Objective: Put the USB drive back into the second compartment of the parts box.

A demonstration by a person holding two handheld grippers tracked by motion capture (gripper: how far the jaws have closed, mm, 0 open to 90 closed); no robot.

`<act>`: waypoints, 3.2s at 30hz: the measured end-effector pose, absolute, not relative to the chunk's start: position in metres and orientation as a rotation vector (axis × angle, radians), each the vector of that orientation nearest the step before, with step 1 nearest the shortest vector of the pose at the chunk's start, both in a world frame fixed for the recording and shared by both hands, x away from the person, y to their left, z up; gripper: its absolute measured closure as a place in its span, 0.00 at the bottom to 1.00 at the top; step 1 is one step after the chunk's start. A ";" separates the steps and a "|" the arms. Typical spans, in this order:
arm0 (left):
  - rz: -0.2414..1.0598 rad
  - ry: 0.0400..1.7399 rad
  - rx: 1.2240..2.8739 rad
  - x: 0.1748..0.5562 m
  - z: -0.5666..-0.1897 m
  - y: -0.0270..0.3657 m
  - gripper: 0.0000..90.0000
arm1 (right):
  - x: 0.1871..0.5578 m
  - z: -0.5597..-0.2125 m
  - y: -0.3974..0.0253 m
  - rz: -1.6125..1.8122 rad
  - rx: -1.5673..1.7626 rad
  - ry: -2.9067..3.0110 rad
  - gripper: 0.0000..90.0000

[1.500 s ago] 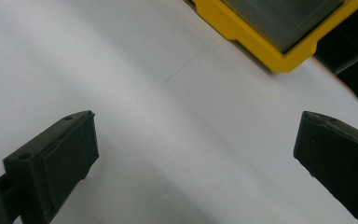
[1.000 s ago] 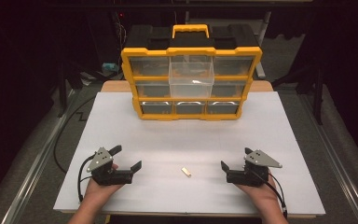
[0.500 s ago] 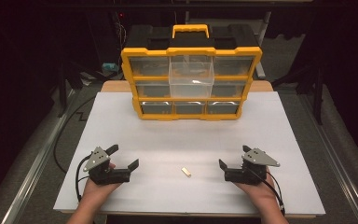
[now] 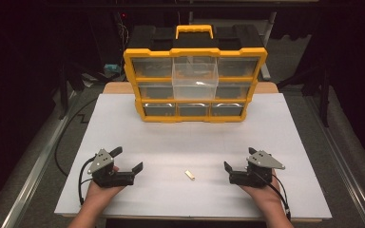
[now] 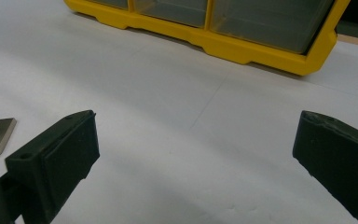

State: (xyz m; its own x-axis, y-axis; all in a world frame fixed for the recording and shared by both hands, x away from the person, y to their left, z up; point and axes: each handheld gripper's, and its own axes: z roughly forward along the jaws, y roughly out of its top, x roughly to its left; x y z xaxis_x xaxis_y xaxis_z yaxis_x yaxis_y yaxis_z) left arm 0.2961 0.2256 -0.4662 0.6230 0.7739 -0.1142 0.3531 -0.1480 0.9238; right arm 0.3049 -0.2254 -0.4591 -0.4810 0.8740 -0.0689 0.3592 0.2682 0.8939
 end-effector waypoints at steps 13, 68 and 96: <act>0.494 0.927 1.768 0.295 -0.466 0.225 0.00 | 0.307 -0.463 -0.227 1.111 1.164 2.055 0.00; 0.496 0.929 1.768 0.296 -0.467 0.227 0.00 | 0.298 -0.463 -0.177 1.136 1.077 2.304 0.18; 0.495 0.911 1.766 0.295 -0.467 0.227 0.00 | 0.302 -0.462 -0.123 1.203 0.955 2.404 0.44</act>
